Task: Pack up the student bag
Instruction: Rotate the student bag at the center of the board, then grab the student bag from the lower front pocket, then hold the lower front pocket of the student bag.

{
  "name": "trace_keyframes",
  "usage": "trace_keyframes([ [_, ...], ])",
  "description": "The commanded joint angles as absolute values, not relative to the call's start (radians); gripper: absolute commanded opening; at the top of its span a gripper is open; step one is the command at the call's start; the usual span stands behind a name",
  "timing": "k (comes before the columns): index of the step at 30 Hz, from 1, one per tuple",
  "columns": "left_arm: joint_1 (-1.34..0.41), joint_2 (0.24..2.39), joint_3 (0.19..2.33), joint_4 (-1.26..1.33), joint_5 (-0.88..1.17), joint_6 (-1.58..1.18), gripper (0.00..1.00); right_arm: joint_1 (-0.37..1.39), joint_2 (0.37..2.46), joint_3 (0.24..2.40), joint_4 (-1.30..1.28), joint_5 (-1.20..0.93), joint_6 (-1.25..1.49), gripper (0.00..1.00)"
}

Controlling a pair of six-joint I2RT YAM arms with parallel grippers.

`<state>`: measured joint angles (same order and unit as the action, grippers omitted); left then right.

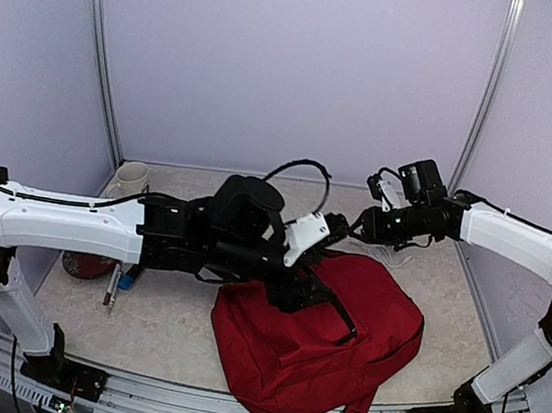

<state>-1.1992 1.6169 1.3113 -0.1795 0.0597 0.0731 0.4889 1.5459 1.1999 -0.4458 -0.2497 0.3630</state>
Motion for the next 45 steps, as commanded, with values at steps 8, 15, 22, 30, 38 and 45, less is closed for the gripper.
trace_keyframes([
  [8,-1.349,1.907,1.577,-0.417,0.048,0.088,0.71,0.499,1.351,0.968,-0.467,-0.236,0.413,0.37],
  [15,-1.341,1.913,1.546,-0.361,0.066,0.030,0.20,0.500,1.299,0.941,-0.474,-0.202,0.404,0.37],
  [22,-1.342,1.938,1.582,-0.402,0.041,0.030,0.26,0.499,1.284,0.944,-0.478,-0.196,0.396,0.37],
  [30,-1.338,1.917,1.575,-0.379,-0.019,0.049,0.00,0.501,1.246,0.923,-0.492,-0.309,0.393,0.38],
  [38,-1.304,1.829,1.496,-0.284,-0.128,0.066,0.00,0.644,1.128,0.887,-0.529,-0.506,0.366,0.41],
  [45,-1.281,1.785,1.431,-0.231,-0.089,0.056,0.00,0.663,0.980,0.771,-0.521,-0.475,0.437,0.43],
])
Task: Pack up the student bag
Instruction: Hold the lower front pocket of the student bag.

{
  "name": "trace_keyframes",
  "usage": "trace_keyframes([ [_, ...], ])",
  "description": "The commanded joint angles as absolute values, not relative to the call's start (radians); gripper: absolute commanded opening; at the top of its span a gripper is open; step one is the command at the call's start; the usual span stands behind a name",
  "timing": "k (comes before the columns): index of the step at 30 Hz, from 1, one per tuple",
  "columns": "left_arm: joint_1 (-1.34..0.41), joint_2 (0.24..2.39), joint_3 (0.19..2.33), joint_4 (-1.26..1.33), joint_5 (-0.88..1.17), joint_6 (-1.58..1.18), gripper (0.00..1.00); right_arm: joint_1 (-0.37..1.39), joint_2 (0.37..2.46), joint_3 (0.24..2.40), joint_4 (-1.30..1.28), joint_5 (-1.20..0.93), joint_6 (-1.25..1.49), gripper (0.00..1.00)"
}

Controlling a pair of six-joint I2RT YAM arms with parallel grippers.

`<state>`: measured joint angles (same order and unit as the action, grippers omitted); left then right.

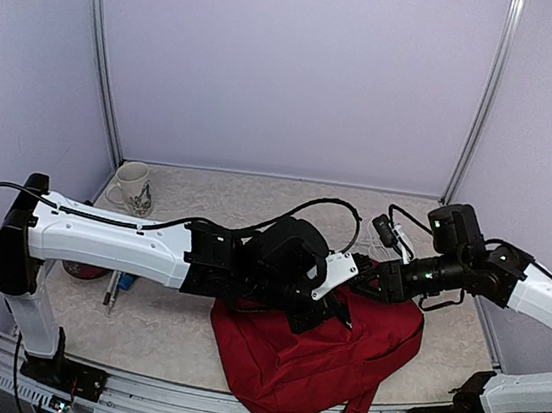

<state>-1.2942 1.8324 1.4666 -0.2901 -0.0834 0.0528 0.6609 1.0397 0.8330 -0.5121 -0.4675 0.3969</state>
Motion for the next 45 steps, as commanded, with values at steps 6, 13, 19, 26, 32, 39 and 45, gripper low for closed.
trace_keyframes([
  [6,-1.291,1.798,1.428,-0.233,-0.054,0.077,0.00,0.679,0.883,0.647,-0.347,-0.554,0.576,0.48],
  [13,-1.291,1.792,1.417,-0.211,-0.083,0.085,0.00,0.764,0.790,0.554,-0.296,-0.439,0.657,0.54],
  [19,-1.287,1.806,1.413,-0.216,-0.099,0.110,0.00,0.860,0.837,0.544,-0.300,-0.348,0.679,0.56],
  [26,-1.264,1.782,1.379,-0.168,-0.014,0.084,0.00,0.899,0.934,0.580,-0.324,-0.249,0.627,0.49],
  [32,-1.257,1.773,1.356,-0.171,0.066,0.103,0.00,0.902,0.936,0.593,-0.297,-0.198,0.600,0.14],
  [39,-1.273,1.790,1.341,-0.191,-0.029,0.252,0.53,0.902,0.907,0.592,-0.292,-0.211,0.589,0.13],
  [45,-1.281,1.806,1.362,-0.171,-0.079,0.358,0.52,0.901,0.913,0.593,-0.291,-0.238,0.576,0.14],
])
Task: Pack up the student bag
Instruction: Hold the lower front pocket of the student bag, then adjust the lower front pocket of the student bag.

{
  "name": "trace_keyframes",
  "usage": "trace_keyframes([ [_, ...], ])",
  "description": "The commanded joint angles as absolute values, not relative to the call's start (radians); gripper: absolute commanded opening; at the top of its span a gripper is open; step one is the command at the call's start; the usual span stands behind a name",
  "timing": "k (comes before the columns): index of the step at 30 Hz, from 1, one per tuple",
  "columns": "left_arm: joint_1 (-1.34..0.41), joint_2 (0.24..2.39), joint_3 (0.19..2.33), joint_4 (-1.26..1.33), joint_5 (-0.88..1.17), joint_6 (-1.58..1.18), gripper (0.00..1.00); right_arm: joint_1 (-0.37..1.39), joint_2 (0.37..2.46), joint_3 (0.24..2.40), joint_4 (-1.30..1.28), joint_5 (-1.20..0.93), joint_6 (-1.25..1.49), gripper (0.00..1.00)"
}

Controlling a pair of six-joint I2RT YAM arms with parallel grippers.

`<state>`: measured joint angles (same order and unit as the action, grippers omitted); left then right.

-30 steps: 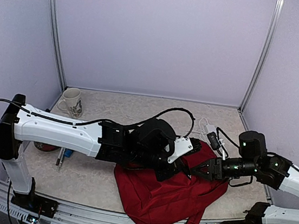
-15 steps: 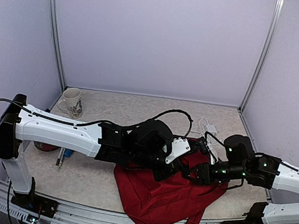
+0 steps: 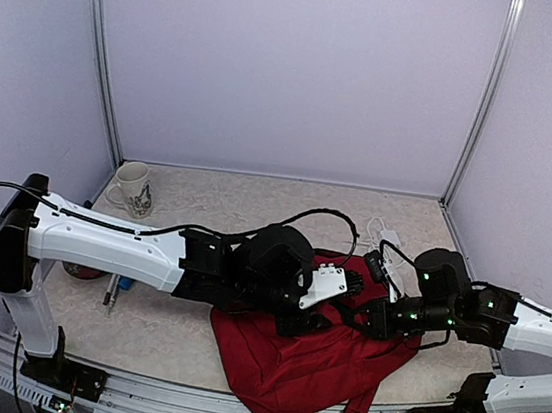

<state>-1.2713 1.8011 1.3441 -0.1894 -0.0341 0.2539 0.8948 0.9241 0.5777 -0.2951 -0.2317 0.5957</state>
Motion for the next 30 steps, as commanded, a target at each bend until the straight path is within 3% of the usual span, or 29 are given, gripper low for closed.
trace_keyframes([
  [1,-1.278,1.798,1.351,-0.155,-0.080,0.380,0.51,0.901,0.912,0.592,-0.288,-0.240,0.574,0.14],
  [5,-1.269,1.788,1.318,-0.099,-0.040,0.471,0.38,0.902,0.910,0.586,-0.273,-0.245,0.573,0.14],
  [9,-1.265,1.833,1.338,-0.110,-0.037,0.511,0.13,0.902,0.910,0.585,-0.270,-0.247,0.574,0.14],
  [11,-1.264,1.853,1.354,-0.121,-0.051,0.522,0.13,0.902,0.907,0.583,-0.268,-0.245,0.577,0.14],
  [18,-1.260,1.888,1.366,-0.120,-0.103,0.556,0.38,0.901,0.897,0.580,-0.252,-0.255,0.576,0.12],
  [25,-1.271,1.886,1.354,-0.069,-0.160,0.590,0.37,0.902,0.900,0.580,-0.246,-0.262,0.578,0.11],
  [28,-1.275,1.899,1.360,-0.075,-0.157,0.599,0.30,0.902,0.895,0.581,-0.247,-0.261,0.579,0.10],
  [30,-1.278,1.908,1.365,-0.080,-0.161,0.604,0.20,0.902,0.889,0.581,-0.248,-0.258,0.581,0.10],
])
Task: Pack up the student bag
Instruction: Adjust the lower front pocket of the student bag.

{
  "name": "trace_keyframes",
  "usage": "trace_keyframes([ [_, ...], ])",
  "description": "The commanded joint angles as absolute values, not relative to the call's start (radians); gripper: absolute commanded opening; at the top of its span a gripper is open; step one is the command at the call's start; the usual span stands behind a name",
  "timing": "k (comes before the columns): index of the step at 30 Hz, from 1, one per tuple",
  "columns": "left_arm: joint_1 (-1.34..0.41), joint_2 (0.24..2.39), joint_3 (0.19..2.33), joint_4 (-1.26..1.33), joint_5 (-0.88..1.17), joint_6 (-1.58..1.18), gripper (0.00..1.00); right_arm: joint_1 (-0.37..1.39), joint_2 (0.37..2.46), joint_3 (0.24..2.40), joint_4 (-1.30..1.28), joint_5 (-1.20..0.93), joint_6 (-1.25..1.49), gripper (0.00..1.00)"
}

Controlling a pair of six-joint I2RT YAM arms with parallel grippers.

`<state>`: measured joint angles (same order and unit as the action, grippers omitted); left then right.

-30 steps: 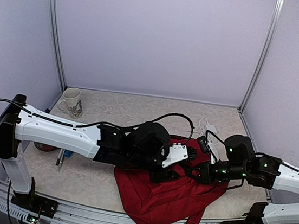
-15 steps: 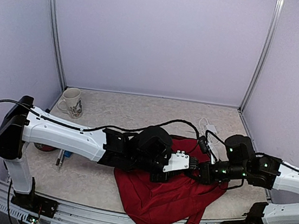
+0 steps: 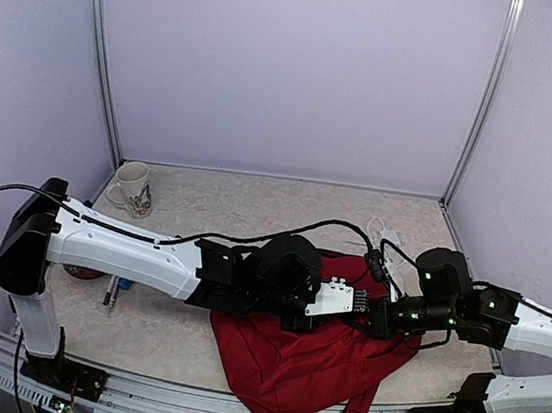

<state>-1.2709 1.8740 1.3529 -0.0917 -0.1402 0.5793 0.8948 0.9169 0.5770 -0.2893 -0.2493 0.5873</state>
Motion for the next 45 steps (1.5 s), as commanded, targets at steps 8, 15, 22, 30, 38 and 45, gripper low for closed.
trace_keyframes([
  [8,-1.258,1.882,1.353,-0.047,-0.220,0.533,0.00,0.902,0.860,0.586,-0.330,-0.186,0.623,0.31],
  [15,-1.238,1.833,1.308,0.028,-0.277,0.474,0.00,0.901,0.850,0.570,-0.381,-0.169,0.624,0.23],
  [22,-1.220,1.816,1.289,0.035,-0.297,0.454,0.00,0.901,0.843,0.577,-0.400,-0.153,0.618,0.00],
  [30,-1.167,1.760,1.233,0.037,-0.339,0.428,0.00,0.900,0.830,0.610,-0.479,-0.120,0.604,0.00],
  [38,-1.169,1.713,1.204,0.044,-0.300,0.419,0.00,0.898,0.822,0.605,-0.409,-0.216,0.578,0.00],
  [45,-1.196,1.729,1.210,0.057,-0.250,0.447,0.00,0.899,0.894,0.639,-0.436,-0.242,0.546,0.06],
])
